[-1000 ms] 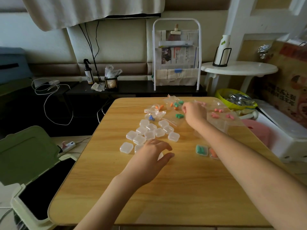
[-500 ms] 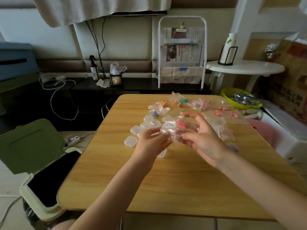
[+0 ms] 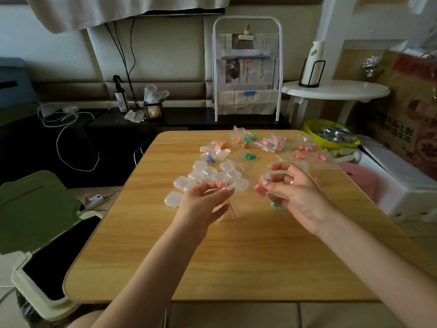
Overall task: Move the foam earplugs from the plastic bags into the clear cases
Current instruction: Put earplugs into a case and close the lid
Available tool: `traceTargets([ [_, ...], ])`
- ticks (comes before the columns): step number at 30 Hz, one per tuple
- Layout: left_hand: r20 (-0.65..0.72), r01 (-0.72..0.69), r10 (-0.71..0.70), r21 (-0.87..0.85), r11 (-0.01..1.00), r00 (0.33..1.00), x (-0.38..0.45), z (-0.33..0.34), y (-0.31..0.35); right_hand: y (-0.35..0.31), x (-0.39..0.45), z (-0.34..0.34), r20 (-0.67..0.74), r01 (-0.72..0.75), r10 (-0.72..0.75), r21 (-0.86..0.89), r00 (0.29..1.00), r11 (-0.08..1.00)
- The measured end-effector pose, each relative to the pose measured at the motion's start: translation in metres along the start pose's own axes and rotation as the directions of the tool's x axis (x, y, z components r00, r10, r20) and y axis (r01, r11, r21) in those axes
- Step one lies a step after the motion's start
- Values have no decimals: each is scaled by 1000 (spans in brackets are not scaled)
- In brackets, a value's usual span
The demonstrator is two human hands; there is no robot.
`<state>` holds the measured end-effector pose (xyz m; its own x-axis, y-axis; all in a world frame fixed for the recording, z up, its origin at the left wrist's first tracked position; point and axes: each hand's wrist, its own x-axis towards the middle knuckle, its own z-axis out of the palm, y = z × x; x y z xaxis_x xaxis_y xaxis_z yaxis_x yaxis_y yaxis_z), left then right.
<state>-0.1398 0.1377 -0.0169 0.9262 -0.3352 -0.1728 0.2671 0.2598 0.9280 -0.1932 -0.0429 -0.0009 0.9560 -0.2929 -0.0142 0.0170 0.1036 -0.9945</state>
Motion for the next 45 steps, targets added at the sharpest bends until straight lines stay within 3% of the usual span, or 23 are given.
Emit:
traceTargets([
  [2, -3, -15, 15, 55, 998, 1000, -1, 0, 2, -3, 0, 0, 42, -19, 15, 107, 999, 994],
  [4, -13, -45, 46, 66, 997, 999, -2, 2, 5, -2, 2, 2, 3, -19, 19, 87, 1000, 996],
  [5, -20, -59, 61, 59, 996, 998, -2, 3, 6, 1, 2, 3, -78, 25, -29, -57, 997, 998],
  [6, -26, -73, 74, 45, 996, 997, -3, 6, 7, 3, 1, 4, -169, 112, -168, -298, 971, 948],
  [7, -30, -87, 88, 25, 996, 996, -3, 9, 8, 4, -2, 7, -176, 218, -347, -507, 921, 834],
  [8, -34, -100, 100, 6, 995, 994, -3, 12, 8, 4, -5, 10, -93, 340, -490, -609, 867, 716],
  [9, -36, -112, 112, -9, 994, 993, -3, 14, 7, 4, -10, 13, 25, 438, -542, -619, 840, 651],
  [12, -29, -131, 131, -4, 991, 991, -3, 20, 6, 5, -20, 28, 251, 459, -385, -445, 888, 769],
  [17, 40, -138, 139, -16, 990, 990, -1, 25, 4, 9, -16, 29, 122, 338, -315, -313, 941, 888],
  [22, 120, -149, 154, -55, 987, 981, -4, 23, 4, 8, -16, 26, 77, 234, -223, -169, 972, 958],
  [27, 102, -220, 212, 69, 973, 972, -5, 21, 4, 8, -15, 28, 47, 108, -105, -61, 993, 992],
  [30, 114, -281, 263, 194, 940, 958, -6, 22, 3, 10, -16, 30, 49, 170, -165, -132, 985, 977],
  [35, 108, -354, 358, 562, 747, 927, -10, 27, 0, 17, -18, 36, 135, 288, -259, -286, 956, 914],
  [38, 151, -404, 410, 645, 648, 899, -12, 28, -1, 19, -20, 39, 201, 326, -271, -338, 941, 883],
  [41, 214, -455, 459, 725, 517, 862, -10, 28, -4, 20, -18, 38, 224, 413, -348, -488, 911, 769],
  [42, 255, -485, 480, 749, 451, 840, -9, 27, -7, 21, -17, 38, 204, 428, -379, -519, 903, 740],
  [45, 427, -579, 559, 807, 120, 711, -8, 24, -13, 23, -15, 38, 179, 468, -478, -649, 860, 600],
])
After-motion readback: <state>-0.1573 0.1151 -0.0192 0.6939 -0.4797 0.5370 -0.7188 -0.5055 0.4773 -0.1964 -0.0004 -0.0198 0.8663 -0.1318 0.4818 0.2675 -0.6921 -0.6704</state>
